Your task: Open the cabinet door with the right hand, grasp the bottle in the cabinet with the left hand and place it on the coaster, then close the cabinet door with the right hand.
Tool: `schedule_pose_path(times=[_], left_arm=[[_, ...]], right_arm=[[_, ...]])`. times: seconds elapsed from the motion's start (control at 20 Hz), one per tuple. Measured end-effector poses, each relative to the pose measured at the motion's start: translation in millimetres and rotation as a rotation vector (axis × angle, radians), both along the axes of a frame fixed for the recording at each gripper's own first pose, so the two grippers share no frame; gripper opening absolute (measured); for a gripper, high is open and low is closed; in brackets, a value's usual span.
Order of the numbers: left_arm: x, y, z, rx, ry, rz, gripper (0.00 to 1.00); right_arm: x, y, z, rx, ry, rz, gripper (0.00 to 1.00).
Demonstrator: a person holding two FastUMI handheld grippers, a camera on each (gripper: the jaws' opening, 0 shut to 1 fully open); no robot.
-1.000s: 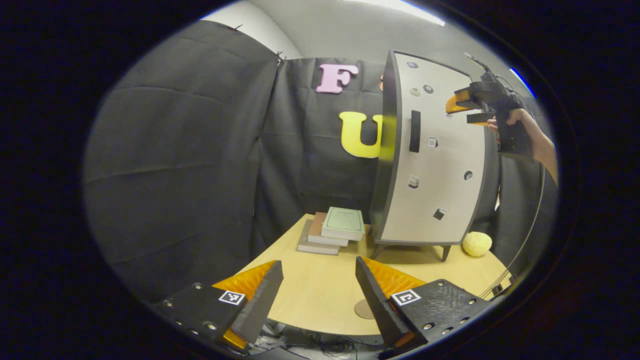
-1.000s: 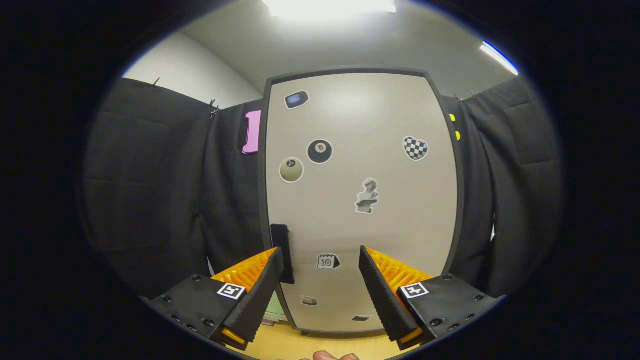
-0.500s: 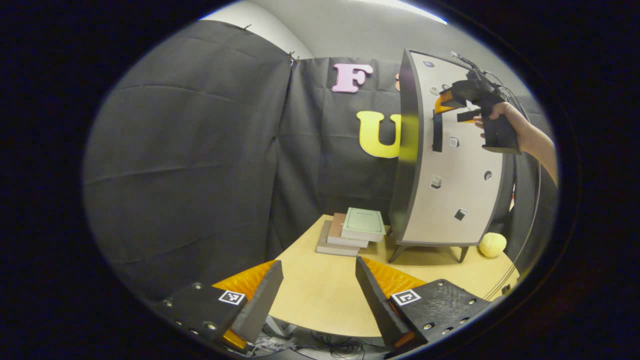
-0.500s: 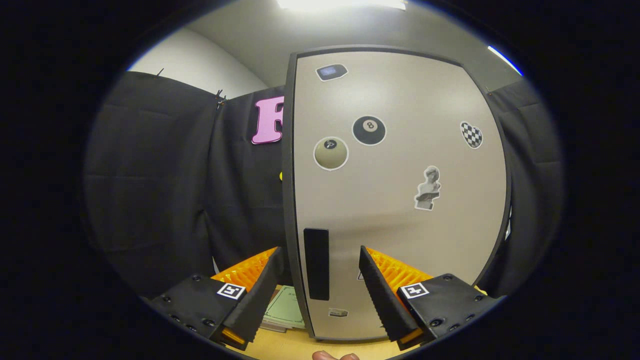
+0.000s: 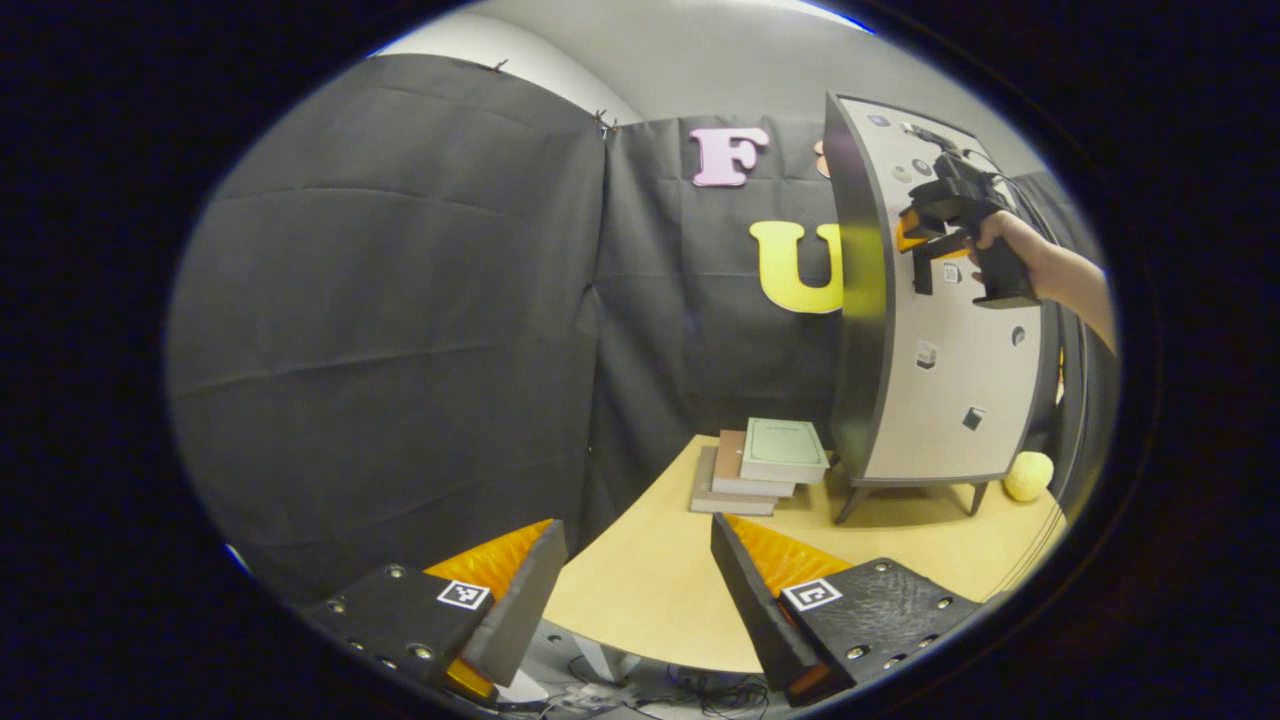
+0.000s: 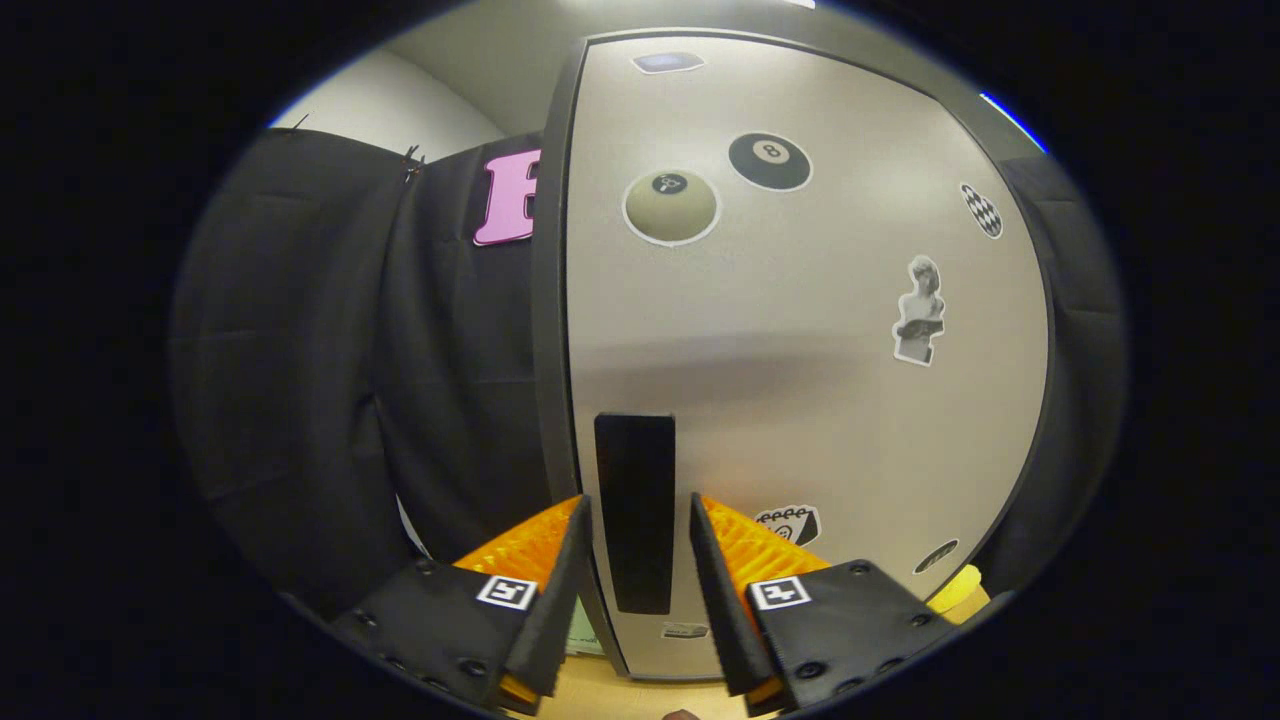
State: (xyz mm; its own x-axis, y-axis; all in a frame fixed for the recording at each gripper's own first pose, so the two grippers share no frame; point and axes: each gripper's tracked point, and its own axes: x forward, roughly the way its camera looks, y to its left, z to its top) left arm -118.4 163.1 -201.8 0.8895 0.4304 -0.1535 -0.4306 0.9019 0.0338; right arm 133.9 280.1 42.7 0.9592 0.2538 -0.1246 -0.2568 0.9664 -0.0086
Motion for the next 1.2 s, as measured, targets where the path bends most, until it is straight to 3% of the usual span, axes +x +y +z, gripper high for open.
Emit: schedule_pose_path(times=[0.05,0.1,0.15,0.2,0.25,0.35,0.75,1.1,1.2], left_arm=[[0.3,0.5,-2.8,-0.001,0.007,0.0,0.88],[0.8,1.1,-3.3,0.0,0.011,-0.001,0.88],[1.9,0.4,-2.9,0.002,0.012,-0.003,0.92],[3.7,-0.1,-1.9,0.004,0.011,-0.006,0.88],[4.5,-0.7,-1.9,0.006,0.011,-0.008,0.88],[6.8,-2.3,-2.0,0.016,0.012,-0.017,0.88],[13.2,-17.5,-6.8,0.037,0.032,-0.055,0.88],[12.5,-42.9,-9.6,0.069,0.045,-0.098,0.88],[7.1,-53.8,-13.0,0.029,0.031,-0.114,0.88]], right_arm=[[0.8,0.1,-0.6,-0.003,-0.001,-0.008,0.41],[1.1,0.9,-0.1,-0.007,-0.005,-0.009,0.47],[0.1,0.6,-0.4,-0.011,-0.004,-0.014,0.43],[-3.6,-0.7,-0.1,-0.014,0.0,-0.021,0.43],[1.1,0.3,-0.9,-0.013,-0.002,-0.019,0.36],[0.1,0.2,-0.5,-0.016,-0.001,-0.014,0.36],[-4.7,-0.6,-0.8,-0.03,0.0,0.061,0.17],[-13.0,-3.7,-1.2,-0.03,0.001,0.123,0.17],[-13.6,-5.3,-0.7,-0.033,0.003,0.144,0.17]])
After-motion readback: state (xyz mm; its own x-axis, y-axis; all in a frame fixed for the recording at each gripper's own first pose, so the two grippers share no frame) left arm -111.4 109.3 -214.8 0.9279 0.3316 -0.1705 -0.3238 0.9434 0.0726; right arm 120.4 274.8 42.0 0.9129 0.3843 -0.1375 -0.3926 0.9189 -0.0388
